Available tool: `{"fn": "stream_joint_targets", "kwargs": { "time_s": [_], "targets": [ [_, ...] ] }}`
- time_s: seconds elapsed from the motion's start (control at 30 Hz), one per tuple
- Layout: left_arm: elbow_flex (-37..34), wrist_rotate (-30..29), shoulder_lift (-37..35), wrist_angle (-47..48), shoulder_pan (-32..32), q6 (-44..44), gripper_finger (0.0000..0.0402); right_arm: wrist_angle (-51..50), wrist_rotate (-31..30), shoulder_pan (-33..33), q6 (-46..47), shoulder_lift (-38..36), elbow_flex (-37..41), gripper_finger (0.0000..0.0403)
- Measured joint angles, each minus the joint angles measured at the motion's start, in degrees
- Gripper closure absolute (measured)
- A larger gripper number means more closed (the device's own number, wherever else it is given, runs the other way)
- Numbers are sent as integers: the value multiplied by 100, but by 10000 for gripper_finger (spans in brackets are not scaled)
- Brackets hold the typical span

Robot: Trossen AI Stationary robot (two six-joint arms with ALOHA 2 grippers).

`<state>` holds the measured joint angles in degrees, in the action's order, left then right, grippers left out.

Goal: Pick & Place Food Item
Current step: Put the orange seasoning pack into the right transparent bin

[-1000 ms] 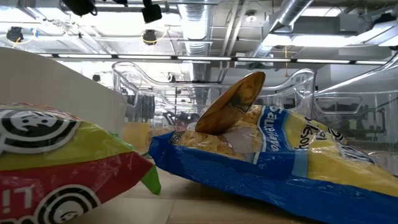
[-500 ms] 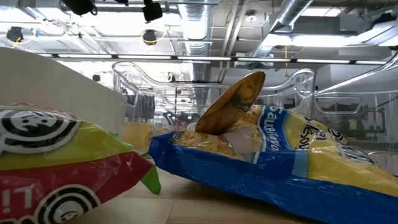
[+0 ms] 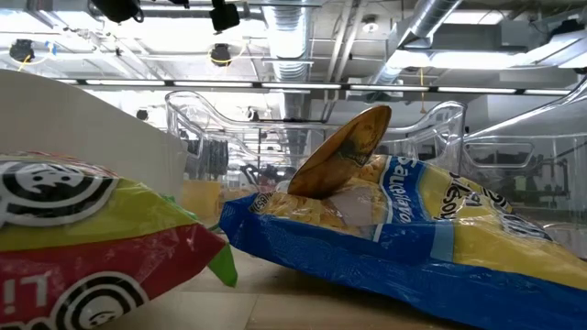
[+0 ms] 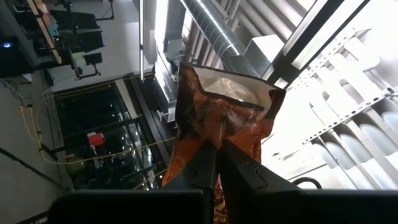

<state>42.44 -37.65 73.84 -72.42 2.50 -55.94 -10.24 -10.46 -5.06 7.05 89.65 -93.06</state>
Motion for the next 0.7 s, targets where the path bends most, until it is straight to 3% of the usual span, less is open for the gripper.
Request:
{"fn": "stream_joint_targets", "kwargs": {
  "time_s": [0.3, 0.43, 0.6, 0.7],
  "targets": [
    [-1, 79, 0, -1, 4, 0, 398, -163, -7, 0, 0, 0, 0, 208],
    [-2, 84, 0, -3, 2, 0, 397, -201, -9, 2, 0, 0, 0, 270],
    [-2, 152, 0, -1, 2, 0, 398, -275, -12, 2, -3, 0, 0, 382],
    [-2, 179, 0, -4, 2, 0, 397, -274, -11, 2, 4, 0, 0, 391]
  ]
}}
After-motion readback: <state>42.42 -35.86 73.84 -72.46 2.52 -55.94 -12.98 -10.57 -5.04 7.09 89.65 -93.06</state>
